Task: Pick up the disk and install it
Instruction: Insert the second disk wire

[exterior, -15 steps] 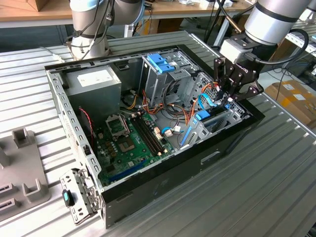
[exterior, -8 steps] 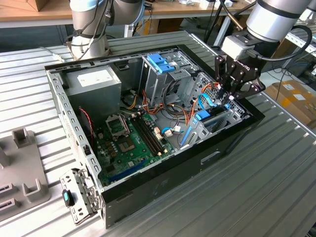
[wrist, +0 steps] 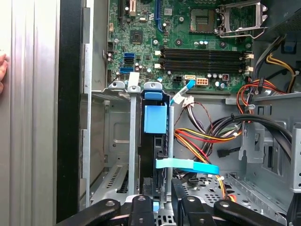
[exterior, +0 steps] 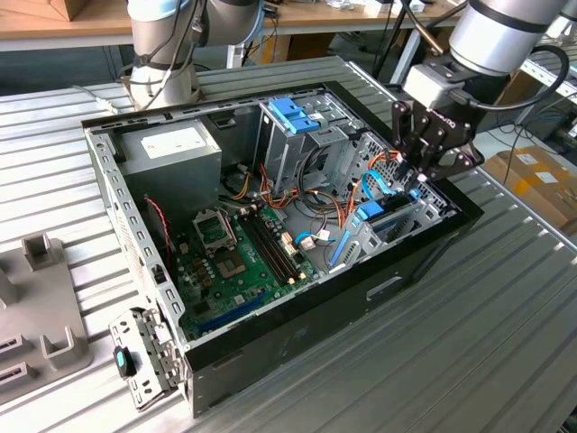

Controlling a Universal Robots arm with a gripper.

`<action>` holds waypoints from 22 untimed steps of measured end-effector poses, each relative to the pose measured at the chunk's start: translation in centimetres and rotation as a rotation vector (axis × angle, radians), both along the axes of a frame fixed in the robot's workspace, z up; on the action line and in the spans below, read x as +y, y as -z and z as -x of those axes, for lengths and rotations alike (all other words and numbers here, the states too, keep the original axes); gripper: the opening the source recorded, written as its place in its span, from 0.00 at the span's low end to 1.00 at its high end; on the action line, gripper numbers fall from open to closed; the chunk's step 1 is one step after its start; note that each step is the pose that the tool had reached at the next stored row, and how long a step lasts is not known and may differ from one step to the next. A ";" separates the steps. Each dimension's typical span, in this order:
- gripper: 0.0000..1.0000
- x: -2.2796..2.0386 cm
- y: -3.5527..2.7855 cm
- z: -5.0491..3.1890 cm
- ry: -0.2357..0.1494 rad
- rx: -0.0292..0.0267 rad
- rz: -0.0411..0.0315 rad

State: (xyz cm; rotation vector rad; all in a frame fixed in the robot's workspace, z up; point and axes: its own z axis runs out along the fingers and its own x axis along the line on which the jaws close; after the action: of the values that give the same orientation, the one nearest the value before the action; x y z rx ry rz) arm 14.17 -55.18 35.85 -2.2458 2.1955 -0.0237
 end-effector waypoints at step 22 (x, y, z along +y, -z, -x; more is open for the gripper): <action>0.30 0.73 -0.02 -0.08 0.000 0.0000 0.0000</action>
State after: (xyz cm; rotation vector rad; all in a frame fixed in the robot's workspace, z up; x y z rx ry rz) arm 14.25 -54.45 35.87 -2.2459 2.1955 -0.0237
